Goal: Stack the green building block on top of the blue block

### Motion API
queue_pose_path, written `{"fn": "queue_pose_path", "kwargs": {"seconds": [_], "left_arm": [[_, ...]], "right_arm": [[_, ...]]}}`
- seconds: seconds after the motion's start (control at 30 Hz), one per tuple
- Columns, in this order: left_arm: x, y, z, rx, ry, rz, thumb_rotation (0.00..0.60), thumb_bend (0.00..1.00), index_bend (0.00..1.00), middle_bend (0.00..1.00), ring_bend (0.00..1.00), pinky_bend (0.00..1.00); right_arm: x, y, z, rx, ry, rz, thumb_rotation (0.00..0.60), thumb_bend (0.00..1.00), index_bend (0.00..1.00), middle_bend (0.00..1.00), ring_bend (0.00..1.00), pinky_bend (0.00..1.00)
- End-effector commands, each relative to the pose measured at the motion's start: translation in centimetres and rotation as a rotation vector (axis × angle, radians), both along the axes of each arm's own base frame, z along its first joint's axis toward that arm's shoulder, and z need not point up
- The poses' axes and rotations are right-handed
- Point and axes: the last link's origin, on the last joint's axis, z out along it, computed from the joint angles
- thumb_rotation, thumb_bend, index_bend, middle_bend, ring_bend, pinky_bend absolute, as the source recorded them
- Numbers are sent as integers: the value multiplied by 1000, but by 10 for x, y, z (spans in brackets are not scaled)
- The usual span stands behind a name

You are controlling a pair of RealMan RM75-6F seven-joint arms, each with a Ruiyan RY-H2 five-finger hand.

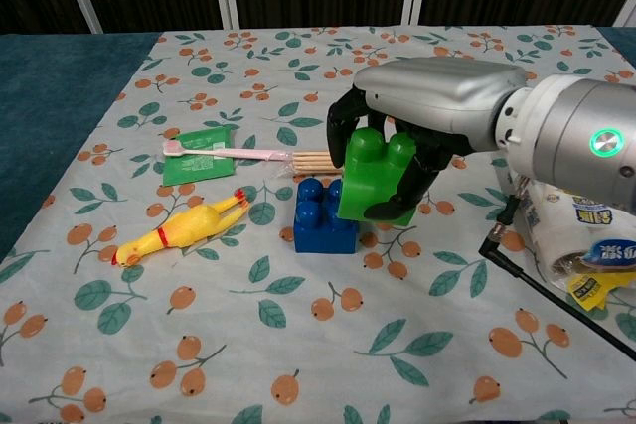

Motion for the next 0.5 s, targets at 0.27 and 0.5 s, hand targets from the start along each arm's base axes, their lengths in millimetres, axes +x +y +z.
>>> {"fn": "queue_pose_path", "kwargs": {"seconds": [0.27, 0.5], "left_arm": [[0, -1, -1, -2, 1, 0, 600, 0, 0, 0, 0, 0], [0, 0, -1, -5, 3, 3, 600, 0, 0, 0, 0, 0]], "right_arm": [[-2, -9, 0, -3, 23, 33, 600, 397, 558, 500, 473, 561], [-3, -14, 0, 5, 29, 25, 600, 398, 558, 499, 472, 561]]}}
